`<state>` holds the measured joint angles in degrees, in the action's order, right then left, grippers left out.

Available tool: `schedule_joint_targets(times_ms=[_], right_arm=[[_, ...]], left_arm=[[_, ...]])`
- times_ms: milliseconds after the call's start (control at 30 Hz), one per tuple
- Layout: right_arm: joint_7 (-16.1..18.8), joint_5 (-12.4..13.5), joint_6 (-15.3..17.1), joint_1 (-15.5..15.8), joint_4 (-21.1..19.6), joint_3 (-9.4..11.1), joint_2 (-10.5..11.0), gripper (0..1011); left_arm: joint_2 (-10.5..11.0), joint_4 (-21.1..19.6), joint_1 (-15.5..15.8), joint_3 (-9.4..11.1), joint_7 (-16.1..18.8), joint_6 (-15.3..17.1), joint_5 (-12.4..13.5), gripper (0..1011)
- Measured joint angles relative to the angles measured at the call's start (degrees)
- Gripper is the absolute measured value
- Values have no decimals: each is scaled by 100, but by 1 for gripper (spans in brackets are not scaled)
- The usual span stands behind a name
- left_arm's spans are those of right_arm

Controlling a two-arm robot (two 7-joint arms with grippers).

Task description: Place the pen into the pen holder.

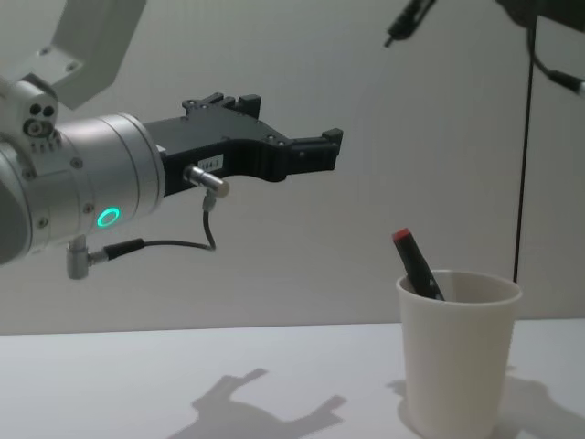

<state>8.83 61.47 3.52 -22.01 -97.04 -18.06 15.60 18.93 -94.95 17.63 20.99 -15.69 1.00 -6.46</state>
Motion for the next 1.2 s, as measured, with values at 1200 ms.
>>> schedule_joint_targets(times_ms=[1200], right_arm=[[-499, -2598, -269, 1463, -656, -45, 1340, 131]], left_arm=[[0, 0, 0, 0, 0, 0, 0, 1001]])
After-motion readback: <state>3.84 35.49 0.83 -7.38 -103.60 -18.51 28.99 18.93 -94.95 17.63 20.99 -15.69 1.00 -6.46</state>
